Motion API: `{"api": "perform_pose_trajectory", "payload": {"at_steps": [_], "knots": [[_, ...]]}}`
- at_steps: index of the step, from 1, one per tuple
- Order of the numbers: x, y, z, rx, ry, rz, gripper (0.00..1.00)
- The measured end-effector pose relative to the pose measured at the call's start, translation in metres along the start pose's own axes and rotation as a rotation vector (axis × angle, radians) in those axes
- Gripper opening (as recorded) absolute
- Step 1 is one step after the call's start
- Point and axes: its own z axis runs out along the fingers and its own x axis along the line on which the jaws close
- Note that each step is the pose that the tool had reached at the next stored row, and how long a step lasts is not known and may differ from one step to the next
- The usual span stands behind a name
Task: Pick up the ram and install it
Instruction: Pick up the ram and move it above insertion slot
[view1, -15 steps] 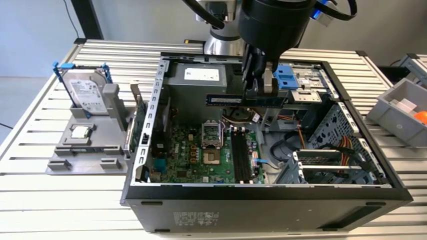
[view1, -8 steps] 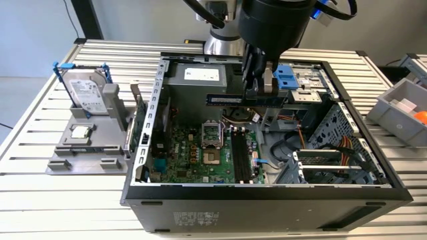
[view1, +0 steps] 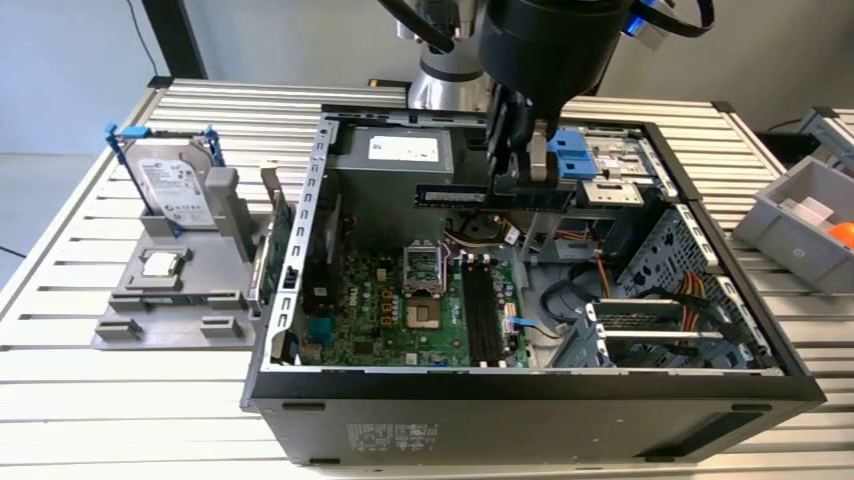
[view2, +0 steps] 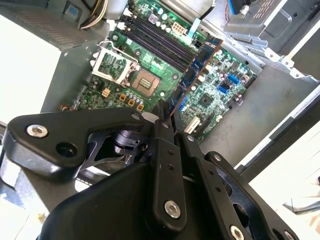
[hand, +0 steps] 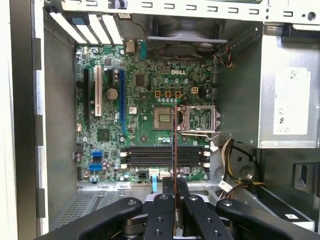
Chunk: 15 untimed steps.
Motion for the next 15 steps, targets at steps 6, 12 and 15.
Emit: {"api": "perform_pose_trajectory", "payload": {"at_steps": [6, 12, 15], "knots": [[-0.0039, -0.0023, 0.0003, 0.0001, 0.0, 0.001, 0.0], [-0.0047, -0.0036, 0.0004, 0.0001, 0.0, 0.001, 0.0], [-0.0048, -0.0037, 0.0003, 0.0001, 0.0001, 0.001, 0.0]]}}
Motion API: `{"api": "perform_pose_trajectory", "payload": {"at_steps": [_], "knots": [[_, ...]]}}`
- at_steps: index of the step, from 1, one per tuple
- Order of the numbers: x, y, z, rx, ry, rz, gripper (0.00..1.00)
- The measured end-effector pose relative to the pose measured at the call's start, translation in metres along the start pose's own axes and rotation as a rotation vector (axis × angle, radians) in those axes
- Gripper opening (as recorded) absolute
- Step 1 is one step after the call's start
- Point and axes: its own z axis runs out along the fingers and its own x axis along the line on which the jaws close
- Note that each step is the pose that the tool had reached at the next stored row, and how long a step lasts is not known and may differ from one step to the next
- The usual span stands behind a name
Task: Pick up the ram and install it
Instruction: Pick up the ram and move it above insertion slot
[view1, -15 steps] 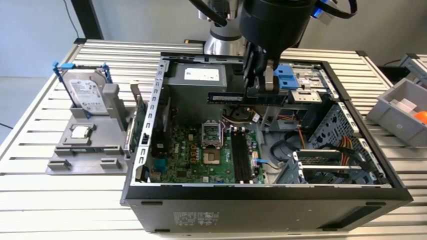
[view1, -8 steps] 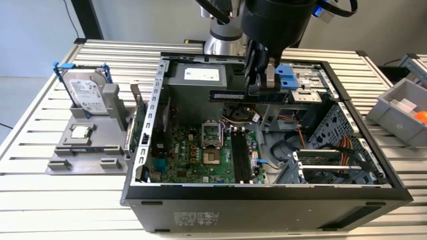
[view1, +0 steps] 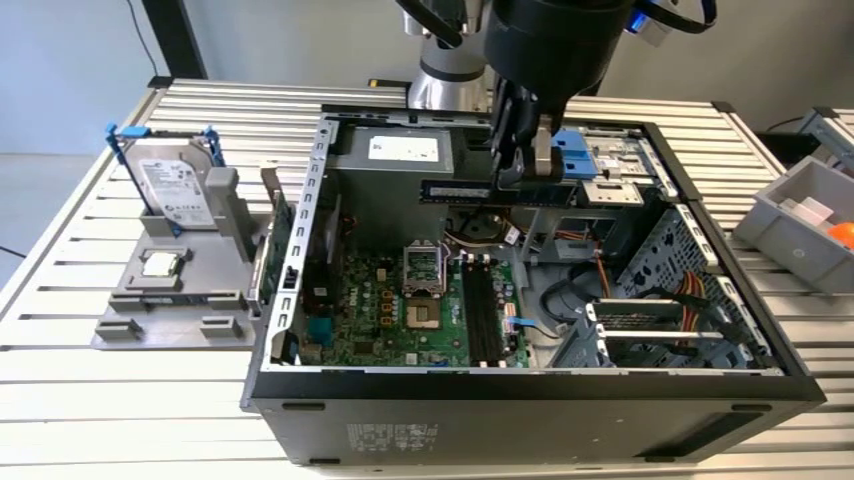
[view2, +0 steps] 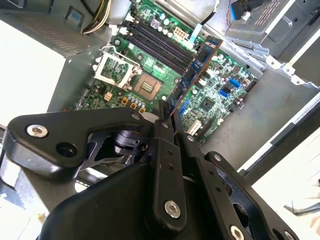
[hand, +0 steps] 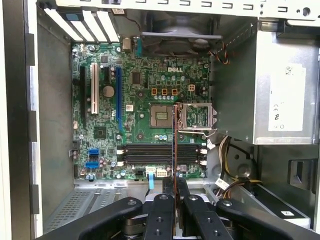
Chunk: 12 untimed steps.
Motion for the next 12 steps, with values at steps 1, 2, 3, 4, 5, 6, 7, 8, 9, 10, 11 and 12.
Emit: {"api": "perform_pose_trajectory", "payload": {"at_steps": [1, 2, 3, 4, 5, 6, 7, 8, 9, 10, 11, 12], "knots": [[0.0, 0.0, 0.0, 0.0, -0.0001, 0.0, 0.0], [0.0, 0.0, 0.0, 0.0, 0.0, 0.0, 0.0], [0.0, 0.0, 0.0, 0.0, 0.0, 0.0, 0.0], [0.0, 0.0, 0.0, 0.0, 0.0, 0.0, 0.0], [-0.0003, -0.0001, 0.0, -0.0001, 0.0, 0.0, 0.0], [-0.0006, -0.0002, 0.0001, 0.0, 0.0, 0.001, 0.0], [-0.001, -0.0004, 0.0001, 0.0, -0.0001, 0.001, 0.0], [-0.0012, -0.0009, 0.0001, 0.0001, 0.0, 0.001, 0.0], [-0.0012, -0.0015, 0.0002, 0.0002, -0.0001, 0.003, 0.0], [-0.0013, -0.0021, 0.0001, 0.0002, 0.0, 0.004, 0.0], [-0.0015, -0.0027, 0.0002, 0.0003, -0.0001, 0.004, 0.0], [-0.002, -0.0031, 0.0001, 0.0002, 0.0002, 0.004, 0.0]]}}
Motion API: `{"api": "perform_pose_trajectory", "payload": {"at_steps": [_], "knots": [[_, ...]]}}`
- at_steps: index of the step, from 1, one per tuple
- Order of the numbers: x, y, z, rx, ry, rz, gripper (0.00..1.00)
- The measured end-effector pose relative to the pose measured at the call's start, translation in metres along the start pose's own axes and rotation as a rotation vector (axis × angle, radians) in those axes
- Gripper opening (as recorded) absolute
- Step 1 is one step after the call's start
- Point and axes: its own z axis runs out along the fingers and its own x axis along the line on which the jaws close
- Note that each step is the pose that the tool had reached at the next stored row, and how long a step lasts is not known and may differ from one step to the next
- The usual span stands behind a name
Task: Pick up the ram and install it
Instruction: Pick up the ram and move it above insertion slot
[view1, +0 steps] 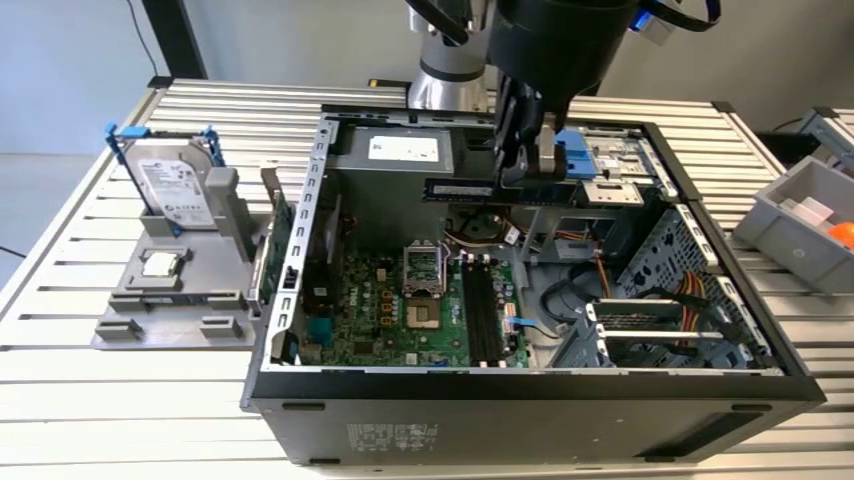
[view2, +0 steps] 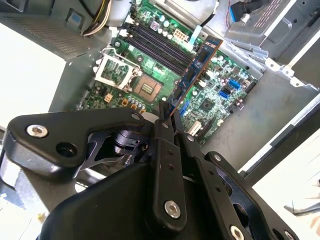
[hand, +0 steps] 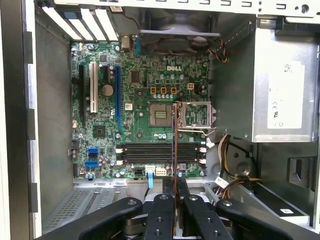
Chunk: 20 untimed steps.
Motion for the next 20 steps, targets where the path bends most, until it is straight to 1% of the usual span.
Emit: {"api": "perform_pose_trajectory", "payload": {"at_steps": [3, 6, 20], "knots": [[-0.0022, -0.0025, 0.0003, 0.0002, -0.0002, 0.001, 0.0], [-0.0027, -0.0049, 0.0004, 0.0003, -0.0001, 0.004, 0.0], [-0.0028, -0.005, 0.0004, 0.0004, 0.0, 0.005, 0.0]]}}
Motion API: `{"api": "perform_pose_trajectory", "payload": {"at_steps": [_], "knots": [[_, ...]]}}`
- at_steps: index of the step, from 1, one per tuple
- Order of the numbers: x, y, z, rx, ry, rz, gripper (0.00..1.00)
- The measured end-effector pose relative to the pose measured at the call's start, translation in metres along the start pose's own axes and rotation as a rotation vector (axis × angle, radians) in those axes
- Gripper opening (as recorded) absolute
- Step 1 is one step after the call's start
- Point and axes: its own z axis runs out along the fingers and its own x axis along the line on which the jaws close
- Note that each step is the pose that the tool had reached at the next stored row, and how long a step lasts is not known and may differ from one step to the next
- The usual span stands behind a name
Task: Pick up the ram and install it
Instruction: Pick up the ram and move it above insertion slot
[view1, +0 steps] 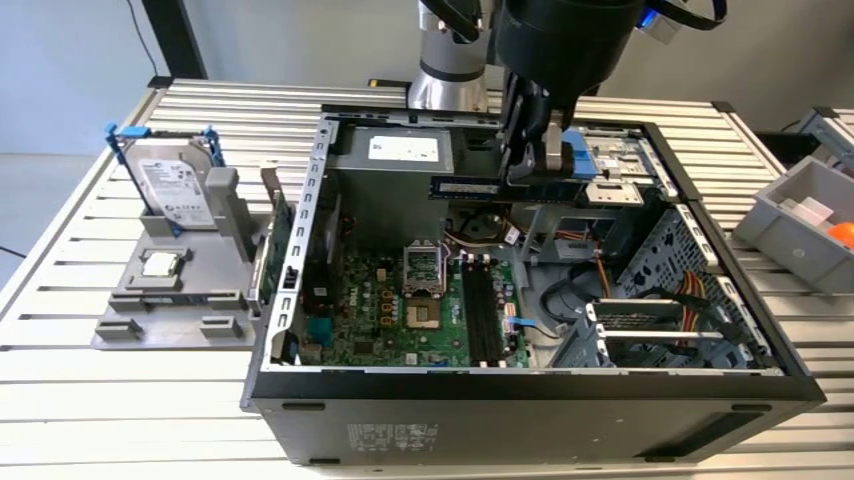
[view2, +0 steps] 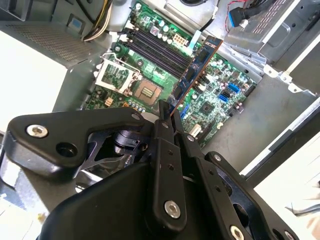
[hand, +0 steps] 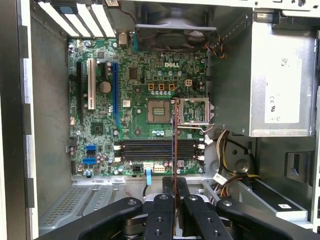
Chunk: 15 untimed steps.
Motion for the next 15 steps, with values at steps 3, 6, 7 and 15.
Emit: {"api": "perform_pose_trajectory", "payload": {"at_steps": [3, 6, 7, 15], "knots": [[0.0, 0.0, 0.0, 0.0, 0.0001, 0.0, 0.0], [0.0, 0.0, 0.0, 0.0, 0.0001, 0.0, 0.0], [0.0, 0.0, 0.0, 0.0, 0.0, 0.0, 0.0], [0.0, 0.0, 0.0, 0.0, 0.0, 0.0, 0.0]]}}
